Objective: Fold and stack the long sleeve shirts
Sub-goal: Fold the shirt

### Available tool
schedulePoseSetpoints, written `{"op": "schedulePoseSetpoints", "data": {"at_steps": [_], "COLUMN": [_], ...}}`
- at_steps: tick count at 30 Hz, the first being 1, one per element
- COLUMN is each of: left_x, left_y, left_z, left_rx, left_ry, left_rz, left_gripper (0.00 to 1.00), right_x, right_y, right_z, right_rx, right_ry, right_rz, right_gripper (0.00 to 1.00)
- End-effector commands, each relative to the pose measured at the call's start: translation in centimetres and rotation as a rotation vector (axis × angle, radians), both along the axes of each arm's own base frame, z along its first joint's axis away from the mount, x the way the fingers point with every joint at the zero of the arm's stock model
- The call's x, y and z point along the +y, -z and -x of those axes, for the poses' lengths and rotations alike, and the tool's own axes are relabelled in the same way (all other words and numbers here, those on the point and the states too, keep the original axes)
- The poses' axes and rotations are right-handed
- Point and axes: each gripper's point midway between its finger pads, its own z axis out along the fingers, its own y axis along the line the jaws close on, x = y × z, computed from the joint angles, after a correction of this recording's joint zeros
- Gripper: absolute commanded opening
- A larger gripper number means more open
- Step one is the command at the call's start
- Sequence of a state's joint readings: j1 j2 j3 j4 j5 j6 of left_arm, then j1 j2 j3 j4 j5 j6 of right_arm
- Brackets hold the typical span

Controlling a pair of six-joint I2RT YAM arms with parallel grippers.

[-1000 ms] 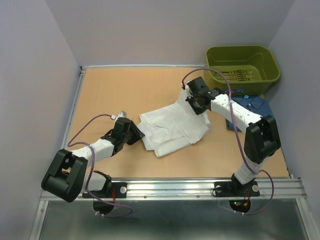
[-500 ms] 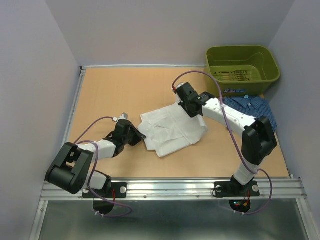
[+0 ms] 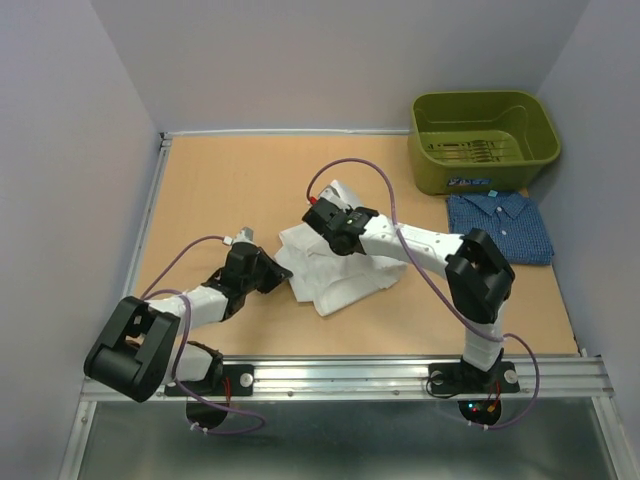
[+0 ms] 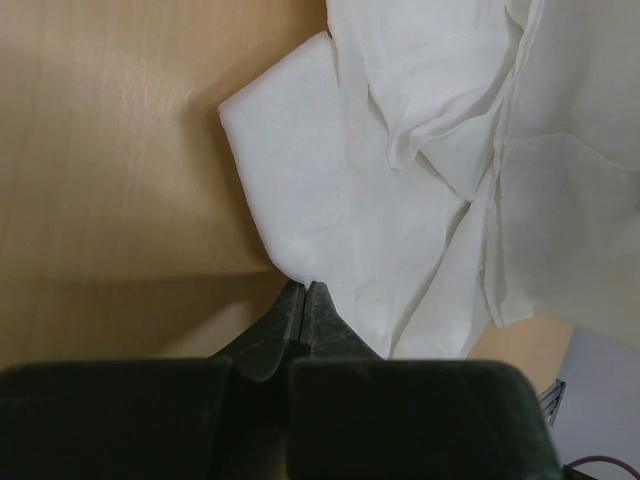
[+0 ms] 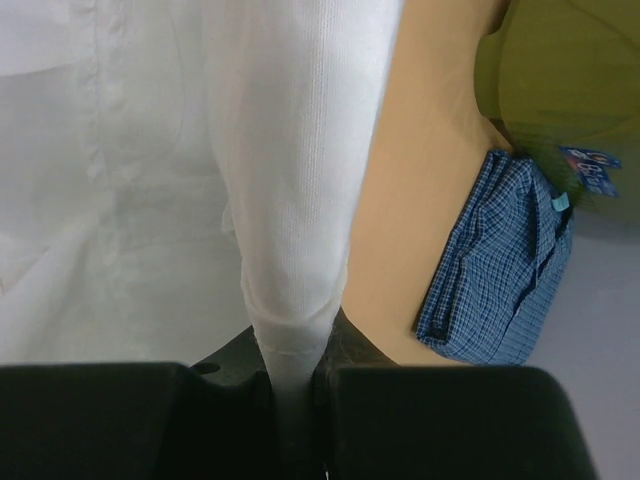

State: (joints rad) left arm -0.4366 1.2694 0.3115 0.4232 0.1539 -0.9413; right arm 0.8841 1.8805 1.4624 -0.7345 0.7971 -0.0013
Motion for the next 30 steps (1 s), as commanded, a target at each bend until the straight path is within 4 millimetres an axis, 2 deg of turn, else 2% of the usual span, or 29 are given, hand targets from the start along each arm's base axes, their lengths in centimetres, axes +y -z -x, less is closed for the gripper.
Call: {"op": "schedulePoseSetpoints", "data": {"at_steps": [1, 4, 11, 16, 19, 22, 26, 28, 30], "left_x": [-0.3, -0.3, -0.3, -0.3, -0.3, -0.2, -0.1, 0.0, 0.0], "left_y": [-1.2, -1.2, -0.9, -0.6, -0.6, -0.5, -0.5, -0.5, -0.4], "left_z": [0.0, 0.1, 0.3, 0.6, 0.7, 0.8, 1.0, 1.0, 1.1], "left_rx": [-0.040, -0.042, -0.033, -0.025, -0.023, -0.022, -0.023, -0.024, -0.024], "left_ry": [0.004, 0.004, 0.001, -0.003, -0.006, -0.011, -0.017, -0.020, -0.021], "left_rz": [0.039, 0.041, 0.044, 0.053, 0.060, 0.061, 0.064, 0.065, 0.066], "left_gripper": [0.00, 0.00, 0.00, 0.00, 0.00, 0.00, 0.00, 0.00, 0.00], "right_x": [0.9, 2.8, 6.4, 9.2, 10.8, 12.3, 13.6, 14.1, 14.5], "right_y": [-3.7, -3.4, -0.8, 1.1, 1.5, 2.1, 2.9, 2.6, 2.3], "right_z": [-1.7, -1.3, 0.1, 1.9, 2.7, 3.5, 4.3, 4.6, 4.8], "right_rx": [-0.156, -0.146, -0.103, -0.075, -0.057, -0.024, 0.025, 0.042, 0.051], "right_ry": [0.091, 0.057, 0.005, -0.044, -0.069, -0.093, -0.104, -0.102, -0.105], "right_rz": [-0.018, -0.032, -0.045, -0.049, -0.080, -0.116, -0.171, -0.216, -0.243], "right_gripper": [0.10, 0.13, 0.17, 0.18, 0.21, 0.30, 0.38, 0.47, 0.51]}}
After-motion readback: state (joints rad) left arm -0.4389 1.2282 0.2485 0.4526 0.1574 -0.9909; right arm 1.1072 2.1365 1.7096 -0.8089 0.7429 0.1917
